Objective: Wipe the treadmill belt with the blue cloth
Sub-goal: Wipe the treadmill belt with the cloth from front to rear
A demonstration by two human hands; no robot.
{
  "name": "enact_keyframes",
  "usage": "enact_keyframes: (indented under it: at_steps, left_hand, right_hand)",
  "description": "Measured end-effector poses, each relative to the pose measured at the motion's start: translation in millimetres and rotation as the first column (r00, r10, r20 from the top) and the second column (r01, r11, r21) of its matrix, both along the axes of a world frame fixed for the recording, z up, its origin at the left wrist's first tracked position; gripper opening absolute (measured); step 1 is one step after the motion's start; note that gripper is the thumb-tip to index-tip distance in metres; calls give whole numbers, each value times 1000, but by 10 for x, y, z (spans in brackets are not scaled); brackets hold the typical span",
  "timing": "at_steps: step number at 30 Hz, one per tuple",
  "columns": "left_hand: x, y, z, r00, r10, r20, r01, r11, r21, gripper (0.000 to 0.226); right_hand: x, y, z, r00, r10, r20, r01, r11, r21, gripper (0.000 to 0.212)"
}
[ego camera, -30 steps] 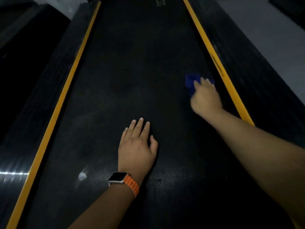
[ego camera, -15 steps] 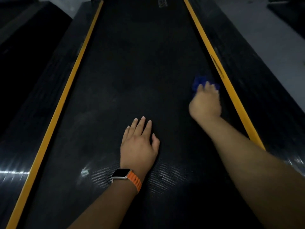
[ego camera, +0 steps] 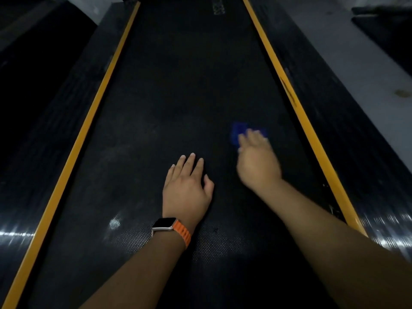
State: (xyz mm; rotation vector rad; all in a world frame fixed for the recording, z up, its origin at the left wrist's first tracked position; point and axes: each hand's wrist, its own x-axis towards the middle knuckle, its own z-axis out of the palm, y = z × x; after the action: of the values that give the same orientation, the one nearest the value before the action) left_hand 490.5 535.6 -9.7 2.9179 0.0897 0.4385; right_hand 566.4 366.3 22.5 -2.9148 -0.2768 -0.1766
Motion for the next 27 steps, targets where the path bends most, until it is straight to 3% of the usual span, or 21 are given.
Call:
enact_keyframes:
  at_steps: [2,4,7,9,11,14,17,18,20,22,23,27]
  left_hand:
    - [9,4,0,1000,-7,-6,7,1000,-3,56]
    - [2,-5,13,1000,-5,-11,4,1000,-9,56]
    - [-10,-8,33,1000,-11,-20,10,1000,-21,58]
    - [-1,-6,29,1000,-9,-21,8,1000,-27,58]
    - [-5,-13,38,1000,-8,-28,7,999,-35,58]
    - [-5,-7,45,999,-14,-39,12,999,-47,58]
    - [-13,2,59,997,-14,-77,10,999,-48,51]
    - [-18,-4,62,996,-14,-84,10,999,-48,50]
    - [-22,-6,76,996,-14,-90,9,998,-57,49]
    - [-11,-11,72,997,-14,-82,9,998,-66,48]
    - [-5,-11,74,997,-14,-79,8,997,-73,48]
    - [-16,7,96,992,-40,-121,30,996,-89,50]
  right_hand:
    - [-171,92,-27,963,270,-19,-270,963,-12,48]
    - [-102,-212,19,946,322,-38,-324,945,-49,46]
    - [46,-801,41,1000,5,14,-6,1000,19,43]
    - [9,-797,16,976,-215,-26,216,975,59,48]
    - [-84,-482,7,944,-323,-61,325,946,14,59]
    - [-282,-150,14,996,-84,-37,83,996,-32,56]
    - [-287,-471,70,981,174,-90,-176,984,-6,46]
    - [-248,-659,74,982,171,-76,-171,985,8,43]
    - [-200,-969,63,999,1,-39,1,998,66,40]
    - [-301,-864,29,984,-179,-8,178,975,131,38]
    - [-379,-638,-3,984,-178,18,173,972,157,37]
    - [-751,164,-108,960,279,17,-278,949,147,36]
